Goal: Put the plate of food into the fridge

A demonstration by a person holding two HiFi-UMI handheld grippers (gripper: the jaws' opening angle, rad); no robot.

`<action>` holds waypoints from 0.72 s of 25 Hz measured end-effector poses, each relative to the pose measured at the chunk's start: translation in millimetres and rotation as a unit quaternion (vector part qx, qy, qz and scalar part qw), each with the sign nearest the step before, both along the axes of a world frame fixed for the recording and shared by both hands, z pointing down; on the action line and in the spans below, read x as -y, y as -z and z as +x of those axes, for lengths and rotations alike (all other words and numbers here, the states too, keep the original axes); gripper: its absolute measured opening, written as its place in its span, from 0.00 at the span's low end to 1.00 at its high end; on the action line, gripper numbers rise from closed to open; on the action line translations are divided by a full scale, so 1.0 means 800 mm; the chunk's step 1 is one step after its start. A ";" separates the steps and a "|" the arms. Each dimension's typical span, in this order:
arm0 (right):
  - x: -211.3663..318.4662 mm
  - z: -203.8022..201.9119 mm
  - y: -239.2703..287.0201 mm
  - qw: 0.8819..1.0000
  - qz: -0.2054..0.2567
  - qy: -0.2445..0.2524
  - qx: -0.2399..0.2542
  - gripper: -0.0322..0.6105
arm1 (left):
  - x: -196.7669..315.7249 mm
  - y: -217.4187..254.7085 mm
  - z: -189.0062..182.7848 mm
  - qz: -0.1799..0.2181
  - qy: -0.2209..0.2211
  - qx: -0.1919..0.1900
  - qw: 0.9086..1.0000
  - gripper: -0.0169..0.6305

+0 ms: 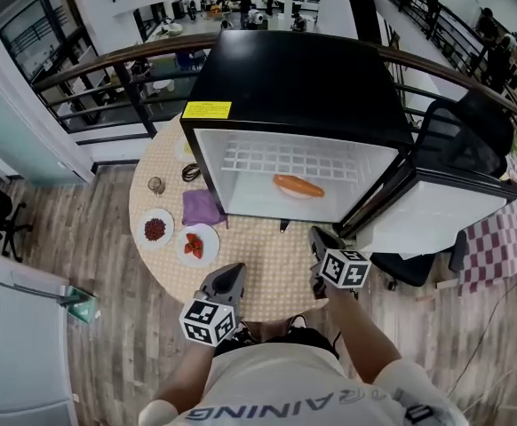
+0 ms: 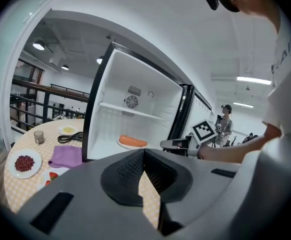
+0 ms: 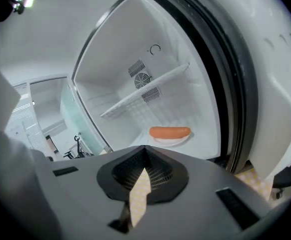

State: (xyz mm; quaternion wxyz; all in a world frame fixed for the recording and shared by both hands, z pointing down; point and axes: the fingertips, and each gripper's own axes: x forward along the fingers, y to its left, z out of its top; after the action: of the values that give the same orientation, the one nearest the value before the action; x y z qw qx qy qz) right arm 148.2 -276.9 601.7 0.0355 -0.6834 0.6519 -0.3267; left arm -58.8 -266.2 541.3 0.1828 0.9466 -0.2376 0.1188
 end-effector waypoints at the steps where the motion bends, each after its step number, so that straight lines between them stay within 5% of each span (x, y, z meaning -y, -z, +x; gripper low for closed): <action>1: -0.008 -0.004 0.010 1.000 0.008 0.007 -0.006 0.08 | 0.000 0.005 0.004 0.005 -0.003 -0.003 1.000 0.04; 13: -0.090 -0.036 0.131 0.993 0.111 0.029 -0.013 0.08 | -0.004 0.070 0.040 0.073 -0.031 -0.030 0.996 0.04; 18: -0.097 -0.049 0.146 0.992 0.117 0.037 0.029 0.08 | -0.007 0.084 0.037 0.061 -0.030 -0.050 0.996 0.04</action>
State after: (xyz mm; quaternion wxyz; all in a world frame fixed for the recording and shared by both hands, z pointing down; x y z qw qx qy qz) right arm 109.1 -198.9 485.1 0.1216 -0.6406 0.7089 -0.2690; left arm -29.6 -260.7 474.3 0.1330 0.9673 -0.2068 0.0621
